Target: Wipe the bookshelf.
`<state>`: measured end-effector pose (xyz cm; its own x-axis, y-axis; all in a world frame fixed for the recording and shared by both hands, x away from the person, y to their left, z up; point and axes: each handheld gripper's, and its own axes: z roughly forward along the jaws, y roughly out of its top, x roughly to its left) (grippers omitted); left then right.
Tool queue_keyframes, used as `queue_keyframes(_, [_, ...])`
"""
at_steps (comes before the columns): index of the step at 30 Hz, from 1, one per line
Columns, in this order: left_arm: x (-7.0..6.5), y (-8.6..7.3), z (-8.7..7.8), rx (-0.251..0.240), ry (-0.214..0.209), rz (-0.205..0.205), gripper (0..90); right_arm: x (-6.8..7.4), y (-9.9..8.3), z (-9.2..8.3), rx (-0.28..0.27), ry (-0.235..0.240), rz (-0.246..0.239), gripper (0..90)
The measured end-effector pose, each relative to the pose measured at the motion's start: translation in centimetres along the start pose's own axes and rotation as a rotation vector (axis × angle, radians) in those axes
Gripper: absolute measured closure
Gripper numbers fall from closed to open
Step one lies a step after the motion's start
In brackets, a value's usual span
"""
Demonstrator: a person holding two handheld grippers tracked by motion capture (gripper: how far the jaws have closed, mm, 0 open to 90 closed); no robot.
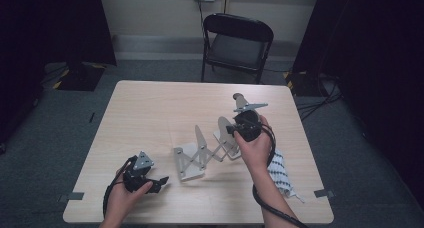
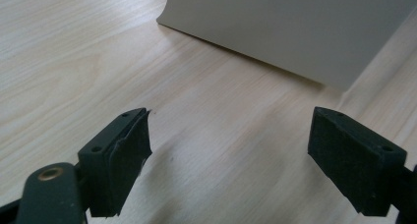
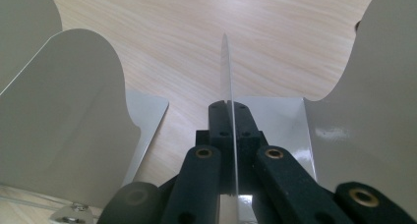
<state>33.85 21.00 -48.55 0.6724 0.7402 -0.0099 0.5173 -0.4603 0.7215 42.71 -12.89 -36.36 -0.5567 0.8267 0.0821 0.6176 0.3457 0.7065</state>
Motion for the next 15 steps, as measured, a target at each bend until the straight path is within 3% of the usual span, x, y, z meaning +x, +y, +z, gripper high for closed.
queue_keyframes(11, [0.3, -0.9, 0.4, 0.028, 0.018, 0.011, 16.2, 1.1, -1.1, 0.3, 0.005, -0.003, -0.036, 89.9])
queue_keyframes(15, [0.2, -0.9, 0.6, 0.015, 0.009, -0.003, 15.8, 0.8, -1.3, 0.3, -0.006, 0.012, -0.012, 86.3])
